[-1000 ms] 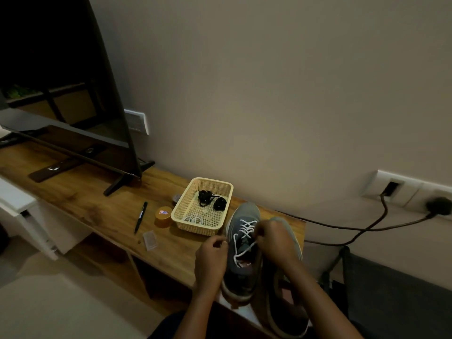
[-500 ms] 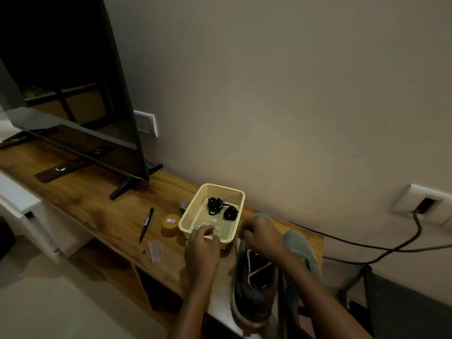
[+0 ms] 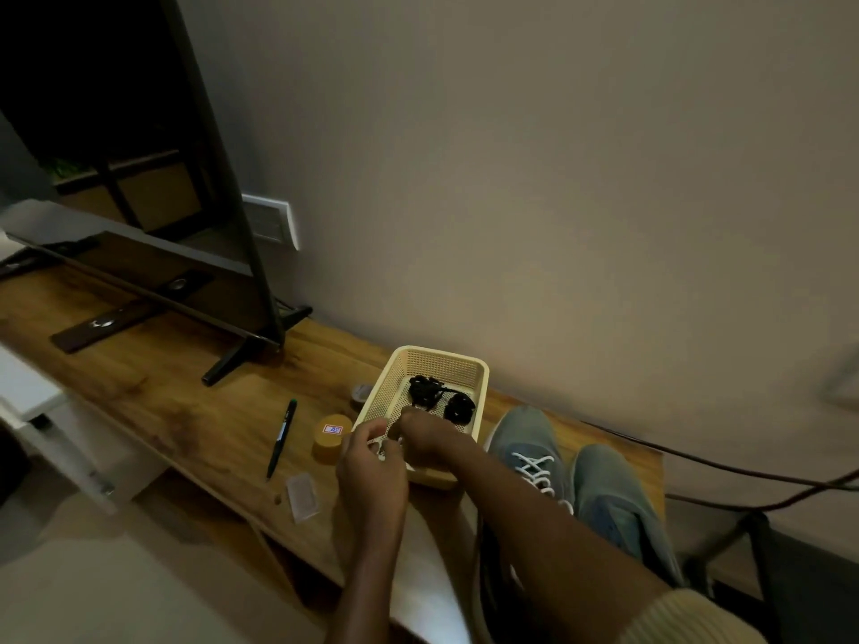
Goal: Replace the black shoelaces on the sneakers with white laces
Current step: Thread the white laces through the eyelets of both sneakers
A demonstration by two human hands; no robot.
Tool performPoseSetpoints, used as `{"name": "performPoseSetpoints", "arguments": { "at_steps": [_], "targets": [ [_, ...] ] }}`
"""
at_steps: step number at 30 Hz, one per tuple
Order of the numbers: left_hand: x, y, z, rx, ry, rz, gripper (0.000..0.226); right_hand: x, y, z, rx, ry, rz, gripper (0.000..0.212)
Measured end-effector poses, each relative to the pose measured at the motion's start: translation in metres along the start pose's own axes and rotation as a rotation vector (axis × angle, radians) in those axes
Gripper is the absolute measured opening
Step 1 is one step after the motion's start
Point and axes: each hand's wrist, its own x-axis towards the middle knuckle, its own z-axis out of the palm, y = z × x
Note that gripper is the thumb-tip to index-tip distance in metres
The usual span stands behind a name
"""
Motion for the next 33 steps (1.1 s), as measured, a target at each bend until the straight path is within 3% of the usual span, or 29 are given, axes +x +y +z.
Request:
{"name": "performPoseSetpoints", "arguments": {
  "at_steps": [4, 8, 12, 15, 17, 21, 25, 30, 33],
  "targets": [
    [-0.006, 0.006, 0.004, -0.029, -0.003, 0.008, 0.025, -0.006, 0.001, -0.002, -0.036, 0.105, 0.046, 0.017],
    [-0.015, 0.019, 0.008, -0.081, 0.047, 0.047, 0.025, -0.031, 0.003, -0.026, 0.120, 0.270, 0.051, 0.012],
    [-0.036, 0.049, 0.014, -0.226, 0.100, 0.089, 0.031, -0.099, 0.010, -0.066, 0.279, 0.490, 0.042, 0.006],
    [-0.055, 0.067, 0.022, -0.312, 0.075, 0.136, 0.031, -0.166, 0.031, -0.080, 0.423, 0.657, 0.170, 0.016],
    [-0.070, 0.073, 0.030, -0.336, -0.017, 0.148, 0.030, -0.205, 0.047, -0.081, 0.563, 0.730, 0.245, 0.024],
    [-0.107, 0.080, 0.048, -0.292, -0.283, 0.162, 0.031, -0.256, 0.069, -0.071, 0.912, 0.863, 0.327, 0.008],
    [-0.138, 0.088, 0.059, -0.149, -0.429, 0.187, 0.024, -0.272, 0.090, -0.051, 1.089, 1.008, 0.447, 0.006],
    [-0.137, 0.087, 0.086, -0.289, -0.550, 0.038, 0.027, -0.266, 0.112, -0.042, 1.159, 0.895, 0.508, 0.009],
    [-0.128, 0.090, 0.098, -0.271, -0.703, 0.102, 0.029, -0.262, 0.119, -0.046, 1.148, 0.807, 0.485, 0.008]
  ]
}}
